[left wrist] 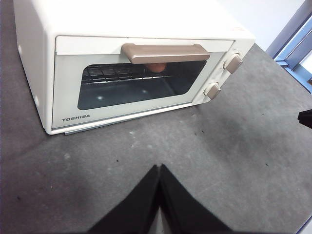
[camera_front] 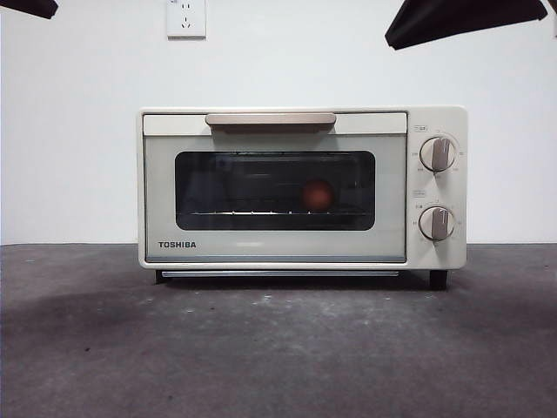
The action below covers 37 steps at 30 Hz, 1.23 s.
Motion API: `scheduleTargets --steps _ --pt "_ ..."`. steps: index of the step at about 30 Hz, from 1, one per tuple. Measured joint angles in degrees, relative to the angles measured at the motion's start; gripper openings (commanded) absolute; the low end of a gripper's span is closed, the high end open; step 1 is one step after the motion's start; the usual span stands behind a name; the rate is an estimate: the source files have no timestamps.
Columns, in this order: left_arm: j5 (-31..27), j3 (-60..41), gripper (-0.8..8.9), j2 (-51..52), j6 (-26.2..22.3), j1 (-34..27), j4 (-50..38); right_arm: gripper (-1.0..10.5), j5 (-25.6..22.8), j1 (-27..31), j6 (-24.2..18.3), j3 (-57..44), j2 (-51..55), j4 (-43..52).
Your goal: Eggoven
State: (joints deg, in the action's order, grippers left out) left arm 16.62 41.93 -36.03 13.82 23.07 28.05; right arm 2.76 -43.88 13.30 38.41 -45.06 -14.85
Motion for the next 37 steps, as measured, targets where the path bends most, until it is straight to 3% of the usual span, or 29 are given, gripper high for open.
scheduleTargets --steps 10,15,19,22,26,37 --pt "0.0 0.0 0.06 0.0 -0.4 0.0 0.0 0.0 0.0 0.0 0.0 0.0 0.2 1.6" --pt "-1.6 -0.2 0.06 2.2 -9.3 -2.4 -2.5 0.0 0.0 0.0 0.0 0.0 0.2 2.3" --pt "-2.0 -4.2 0.06 8.4 -16.8 -9.4 -12.0 0.0 0.0 0.0 0.0 0.0 0.2 2.3" --pt "-5.0 -9.8 0.06 13.6 -19.1 -14.1 -19.0 0.0 0.0 0.0 0.0 0.0 0.2 2.3" --pt "-11.2 -18.4 0.06 19.4 -19.7 -18.0 -24.5 0.0 0.0 0.0 0.0 0.0 0.2 2.3" --pt "-12.1 -34.6 0.06 33.1 -18.1 -21.1 -20.4 0.0 0.0 0.0 0.0 0.0 0.2 2.3"
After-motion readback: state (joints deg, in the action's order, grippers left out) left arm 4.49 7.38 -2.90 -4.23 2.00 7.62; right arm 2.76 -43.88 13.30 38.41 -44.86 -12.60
